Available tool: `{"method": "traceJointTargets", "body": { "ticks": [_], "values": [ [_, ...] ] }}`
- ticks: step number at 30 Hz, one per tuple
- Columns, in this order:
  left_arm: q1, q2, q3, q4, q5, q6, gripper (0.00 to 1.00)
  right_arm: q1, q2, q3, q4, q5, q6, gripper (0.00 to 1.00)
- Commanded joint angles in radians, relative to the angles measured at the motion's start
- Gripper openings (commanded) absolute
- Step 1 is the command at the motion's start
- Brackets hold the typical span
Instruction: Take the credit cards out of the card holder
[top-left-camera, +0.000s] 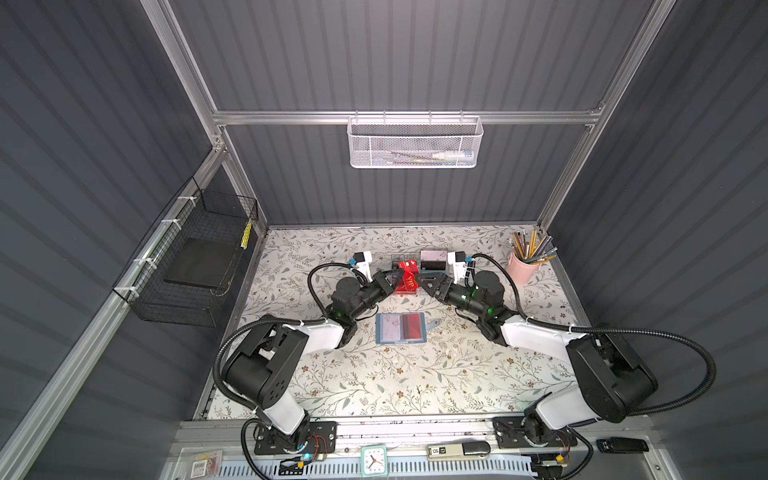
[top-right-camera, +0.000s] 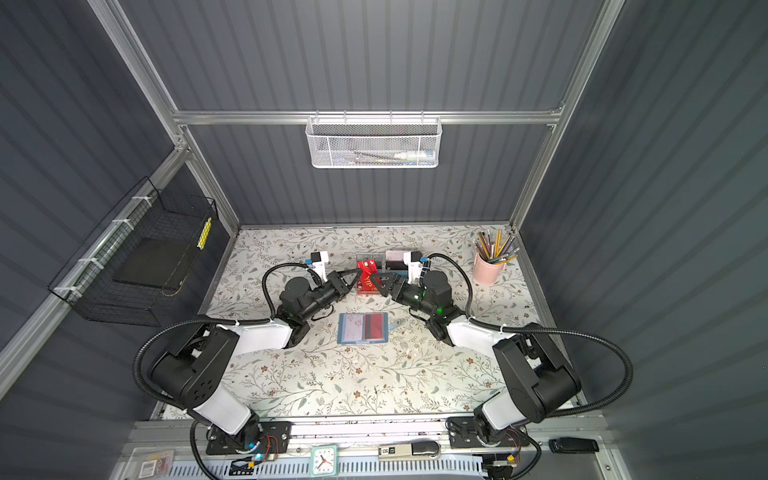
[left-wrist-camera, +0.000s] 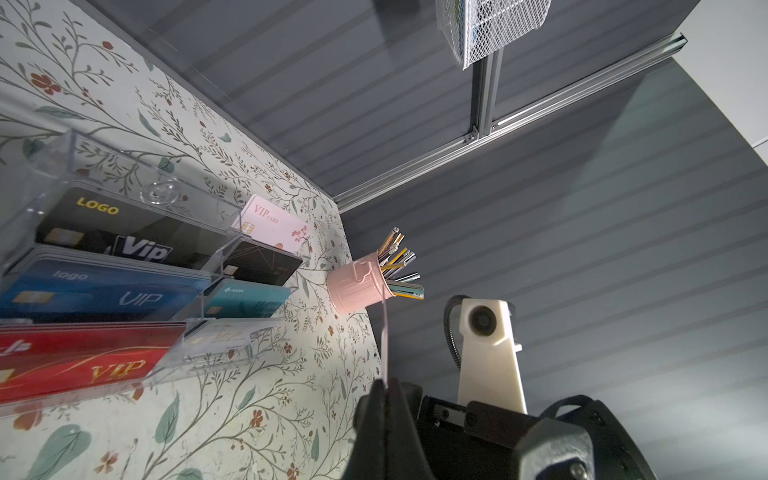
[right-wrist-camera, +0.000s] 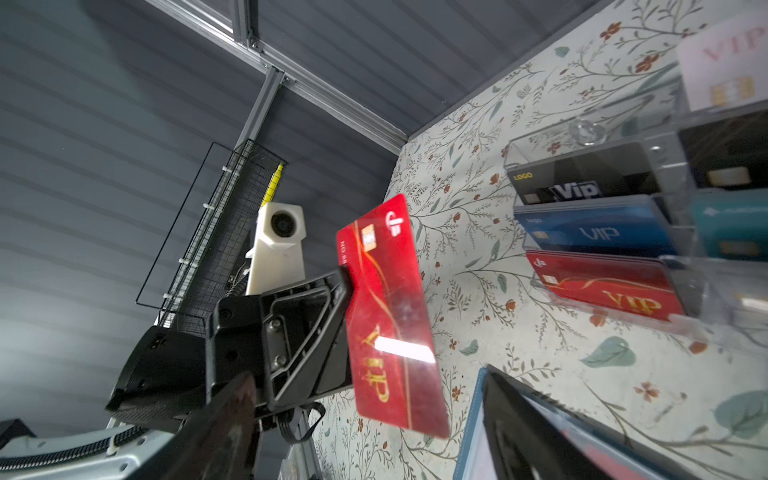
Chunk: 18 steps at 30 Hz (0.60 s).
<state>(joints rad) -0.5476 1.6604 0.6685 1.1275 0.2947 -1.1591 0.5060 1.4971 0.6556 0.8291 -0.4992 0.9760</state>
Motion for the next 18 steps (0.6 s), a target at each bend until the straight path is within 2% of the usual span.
{"method": "traceJointTargets", "body": {
  "ticks": [1, 14, 18],
  "values": [
    [-0.006, 0.028, 0.019, 0.147, -0.034, -0.055, 0.00, -0.006, -0.001, 0.000, 0.093, -0.035, 0.032, 0.76],
    [-0.036, 0.053, 0.021, 0.214, -0.040, -0.066, 0.00, -0.011, 0.045, -0.016, 0.174, -0.052, 0.066, 0.50],
    [-0.044, 0.057, 0.021, 0.221, -0.031, -0.068, 0.00, -0.013, 0.047, -0.015, 0.189, -0.054, 0.073, 0.32]
  ]
}}
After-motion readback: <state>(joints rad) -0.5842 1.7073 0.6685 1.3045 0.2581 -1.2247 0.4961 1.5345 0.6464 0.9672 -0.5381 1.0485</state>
